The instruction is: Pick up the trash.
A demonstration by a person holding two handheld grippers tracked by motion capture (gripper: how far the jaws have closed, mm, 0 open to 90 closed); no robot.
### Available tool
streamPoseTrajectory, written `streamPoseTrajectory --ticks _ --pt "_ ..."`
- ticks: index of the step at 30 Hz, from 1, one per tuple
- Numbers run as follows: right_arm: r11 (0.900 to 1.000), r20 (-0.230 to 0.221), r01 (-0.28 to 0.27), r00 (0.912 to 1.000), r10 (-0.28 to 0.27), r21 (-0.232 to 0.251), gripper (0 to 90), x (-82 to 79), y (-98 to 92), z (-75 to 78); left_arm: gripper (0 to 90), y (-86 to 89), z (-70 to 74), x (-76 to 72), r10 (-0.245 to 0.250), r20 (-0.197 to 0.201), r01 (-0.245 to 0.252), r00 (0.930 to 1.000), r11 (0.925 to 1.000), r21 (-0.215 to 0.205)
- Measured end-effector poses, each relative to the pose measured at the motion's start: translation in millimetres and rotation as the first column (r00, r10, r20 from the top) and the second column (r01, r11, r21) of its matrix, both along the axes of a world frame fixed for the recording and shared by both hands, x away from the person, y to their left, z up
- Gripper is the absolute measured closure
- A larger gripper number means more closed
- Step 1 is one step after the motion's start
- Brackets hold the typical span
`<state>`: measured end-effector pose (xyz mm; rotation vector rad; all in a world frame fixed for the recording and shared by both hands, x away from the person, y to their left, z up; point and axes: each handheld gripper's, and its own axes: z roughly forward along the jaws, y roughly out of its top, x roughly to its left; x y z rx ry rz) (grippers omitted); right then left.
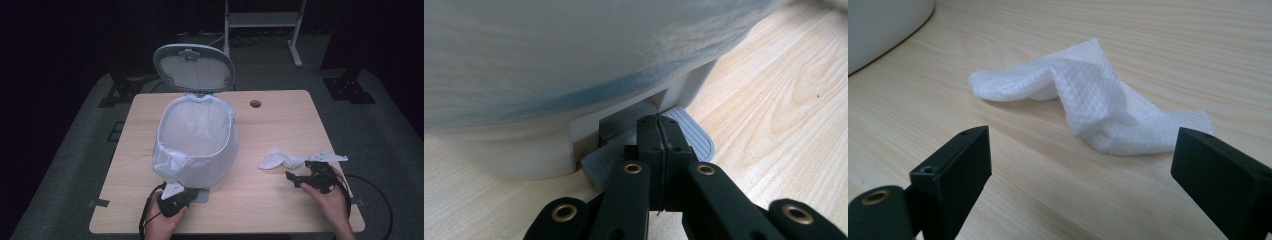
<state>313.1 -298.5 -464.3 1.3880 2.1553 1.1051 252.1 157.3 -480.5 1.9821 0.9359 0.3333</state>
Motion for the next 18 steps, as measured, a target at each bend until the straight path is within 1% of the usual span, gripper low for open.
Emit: streamPoseTrajectory --ticks 4,8,11,13,18 --pt "1.000 -0.003 -0.004 1.0000 0.004 0.001 7.9 5.9 4.6 2.0 90.0 0.0 0.0 0.0 0.000 -0.001 0.000 1.0000 1.0000 0.000" --pt "1.000 0.006 -0.009 0.9999 0.009 0.008 7.9 11.9 7.7 5.2 90.0 0.1 0.0 0.1 -0.001 0.000 0.001 1.0000 1.0000 0.000" --pt "1.000 0.012 0.001 0.9999 -0.001 0.026 11.9 15.4 9.1 5.9 90.0 0.2 0.0 0.1 -0.001 -0.001 0.001 1.0000 1.0000 0.000" --pt "1.000 0.014 0.006 0.9999 -0.007 0.021 11.9 17.7 10.2 6.3 90.0 0.2 0.0 0.1 -0.001 -0.001 0.001 1.0000 1.0000 0.000" --pt "0.999 0.024 0.012 0.9996 -0.013 0.031 11.9 24.3 13.1 8.1 90.0 0.2 0.0 0.1 -0.001 -0.001 0.001 1.0000 1.0000 -0.001"
